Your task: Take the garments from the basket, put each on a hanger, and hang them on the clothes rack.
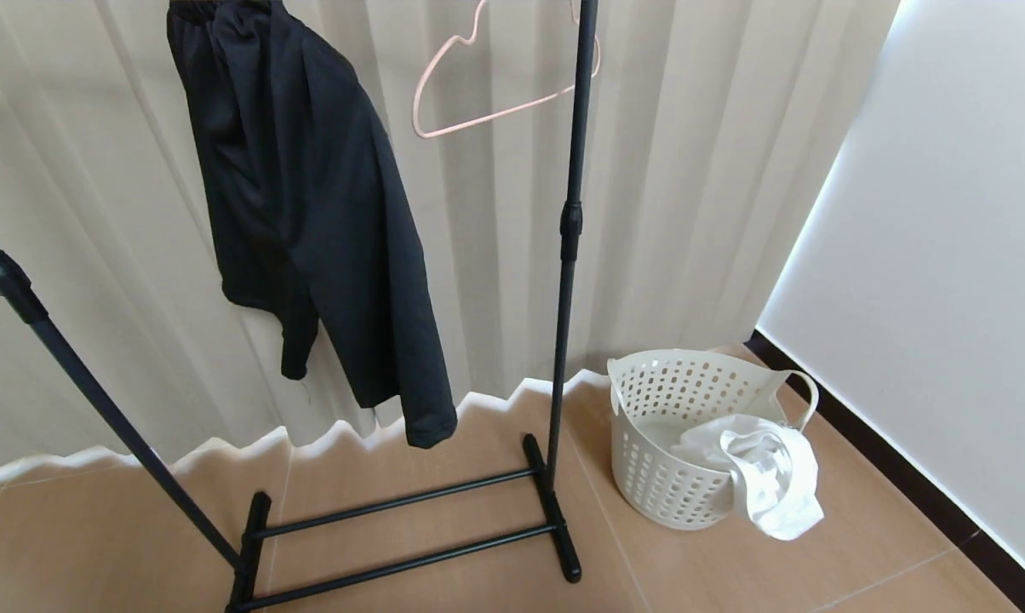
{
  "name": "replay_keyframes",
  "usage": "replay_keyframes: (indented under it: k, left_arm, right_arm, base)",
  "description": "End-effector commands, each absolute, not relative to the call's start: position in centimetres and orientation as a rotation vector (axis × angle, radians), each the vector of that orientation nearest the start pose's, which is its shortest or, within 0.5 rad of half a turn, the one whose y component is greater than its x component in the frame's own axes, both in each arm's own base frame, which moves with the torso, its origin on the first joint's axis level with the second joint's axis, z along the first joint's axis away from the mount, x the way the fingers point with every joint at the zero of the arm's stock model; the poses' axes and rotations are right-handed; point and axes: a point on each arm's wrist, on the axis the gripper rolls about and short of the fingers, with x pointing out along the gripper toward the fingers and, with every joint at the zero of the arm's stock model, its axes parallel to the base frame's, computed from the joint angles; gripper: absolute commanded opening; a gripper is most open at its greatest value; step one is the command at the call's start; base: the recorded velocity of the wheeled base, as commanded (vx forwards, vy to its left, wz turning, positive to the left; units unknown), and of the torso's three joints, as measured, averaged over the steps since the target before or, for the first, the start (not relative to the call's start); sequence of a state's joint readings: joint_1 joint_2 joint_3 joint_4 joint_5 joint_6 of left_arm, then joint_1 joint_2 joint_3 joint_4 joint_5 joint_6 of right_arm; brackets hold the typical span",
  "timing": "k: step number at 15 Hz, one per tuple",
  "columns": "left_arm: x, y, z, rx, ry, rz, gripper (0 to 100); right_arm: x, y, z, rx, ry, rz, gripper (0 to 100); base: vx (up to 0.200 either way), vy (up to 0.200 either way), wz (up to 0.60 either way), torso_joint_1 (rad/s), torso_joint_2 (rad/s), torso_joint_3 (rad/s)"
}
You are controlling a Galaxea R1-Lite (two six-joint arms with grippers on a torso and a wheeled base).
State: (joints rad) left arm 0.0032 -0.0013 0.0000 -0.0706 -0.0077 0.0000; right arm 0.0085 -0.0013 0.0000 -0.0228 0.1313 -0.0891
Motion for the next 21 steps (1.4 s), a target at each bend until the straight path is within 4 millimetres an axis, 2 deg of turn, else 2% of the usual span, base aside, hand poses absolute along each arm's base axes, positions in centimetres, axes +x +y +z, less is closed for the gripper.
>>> replay_keyframes:
  k: [1,13,19,21]
  left_arm:
    - [-2.31,-0.02,8.27,0.000,-0.071,-0.005,100]
    - [-2.31,-0.02,8.27,0.000,-0.071,-0.005,100]
    - [-2.31,-0.02,8.27,0.000,-0.071,-0.005,100]
    - [-2.31,-0.02,8.29,0.000,-0.072,-0.003,100]
  right_arm:
    - [-2.30,0.27,7.78,-0.092,-0.029,0.140,100]
    - [-2.30,0.27,7.78,-0.090,-0.029,0.140,100]
    - [-2.31,0.27,7.80,-0.090,-0.031,0.140,100]
    - [-2.30,0.27,7.78,-0.090,-0.029,0.140,100]
  base:
    - [0.000,-0.200,0.00,0.002,0.00,0.002]
    - [0.000,-0.200,0.00,0.002,0.00,0.003]
    - [0.200,0.000,0.00,0.002,0.00,0.003]
    - [0.000,0.000,-0.30,0.009,0.00,-0.001]
